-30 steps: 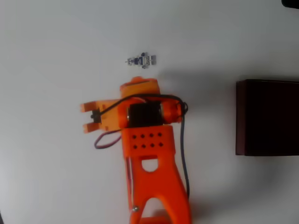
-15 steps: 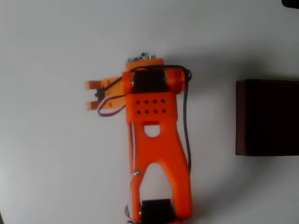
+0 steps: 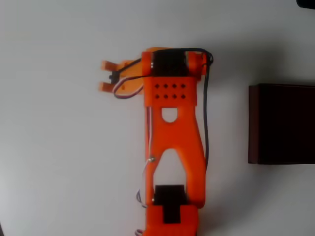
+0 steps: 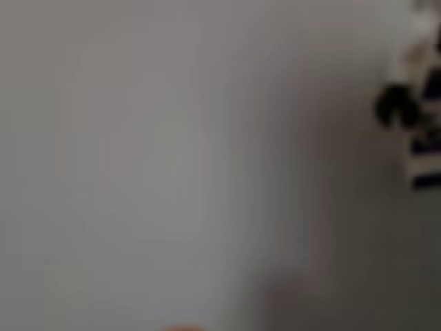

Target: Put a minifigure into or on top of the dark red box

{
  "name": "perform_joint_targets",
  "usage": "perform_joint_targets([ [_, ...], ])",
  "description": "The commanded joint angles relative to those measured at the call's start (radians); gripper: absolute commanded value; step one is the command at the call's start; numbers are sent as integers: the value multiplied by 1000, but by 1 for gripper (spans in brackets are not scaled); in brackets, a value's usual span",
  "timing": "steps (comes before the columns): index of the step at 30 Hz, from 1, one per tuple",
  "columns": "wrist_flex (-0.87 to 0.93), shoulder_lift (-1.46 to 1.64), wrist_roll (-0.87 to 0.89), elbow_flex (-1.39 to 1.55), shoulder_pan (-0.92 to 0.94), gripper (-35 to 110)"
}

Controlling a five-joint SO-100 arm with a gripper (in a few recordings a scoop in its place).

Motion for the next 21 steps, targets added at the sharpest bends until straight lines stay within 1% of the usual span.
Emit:
perform_joint_targets([
  [1, 31, 5, 35, -84, -18, 22],
  [9, 106, -117, 35, -298, -71, 22],
  [13, 112, -170, 26, -357, -95, 22],
  [21, 120, -222, -46, -417, -106, 22],
])
